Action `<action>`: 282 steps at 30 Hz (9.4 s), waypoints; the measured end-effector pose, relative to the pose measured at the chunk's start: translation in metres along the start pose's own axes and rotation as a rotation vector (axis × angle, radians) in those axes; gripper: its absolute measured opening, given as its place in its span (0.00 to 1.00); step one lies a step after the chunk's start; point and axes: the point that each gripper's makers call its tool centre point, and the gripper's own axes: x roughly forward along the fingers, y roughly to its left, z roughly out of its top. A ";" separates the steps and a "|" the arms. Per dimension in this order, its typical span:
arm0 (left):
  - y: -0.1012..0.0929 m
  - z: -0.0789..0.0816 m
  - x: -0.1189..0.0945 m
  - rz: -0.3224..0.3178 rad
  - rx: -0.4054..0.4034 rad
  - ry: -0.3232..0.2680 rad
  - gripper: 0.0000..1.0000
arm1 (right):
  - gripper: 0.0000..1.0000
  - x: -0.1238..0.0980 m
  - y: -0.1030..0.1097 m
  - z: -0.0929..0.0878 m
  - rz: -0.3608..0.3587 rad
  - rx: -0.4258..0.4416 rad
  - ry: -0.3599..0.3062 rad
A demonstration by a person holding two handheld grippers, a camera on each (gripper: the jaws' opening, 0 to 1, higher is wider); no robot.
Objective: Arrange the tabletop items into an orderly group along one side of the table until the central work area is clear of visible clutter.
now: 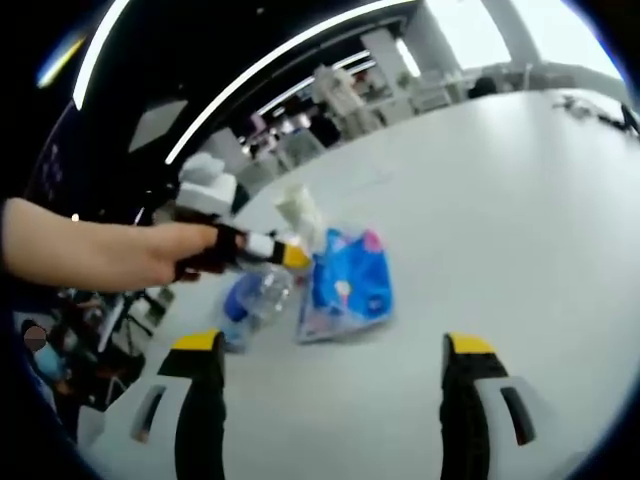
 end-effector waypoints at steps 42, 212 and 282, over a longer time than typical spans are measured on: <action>0.002 0.012 -0.030 0.015 -0.018 -0.278 0.37 | 0.86 0.018 0.020 0.026 0.047 0.029 -0.056; -0.012 0.006 -0.143 -0.157 0.233 -0.653 0.39 | 0.20 0.071 0.199 0.137 0.465 -0.354 -0.293; 0.189 0.000 -0.113 0.206 0.031 -0.676 0.39 | 0.20 0.205 0.332 0.068 1.019 -0.817 -0.154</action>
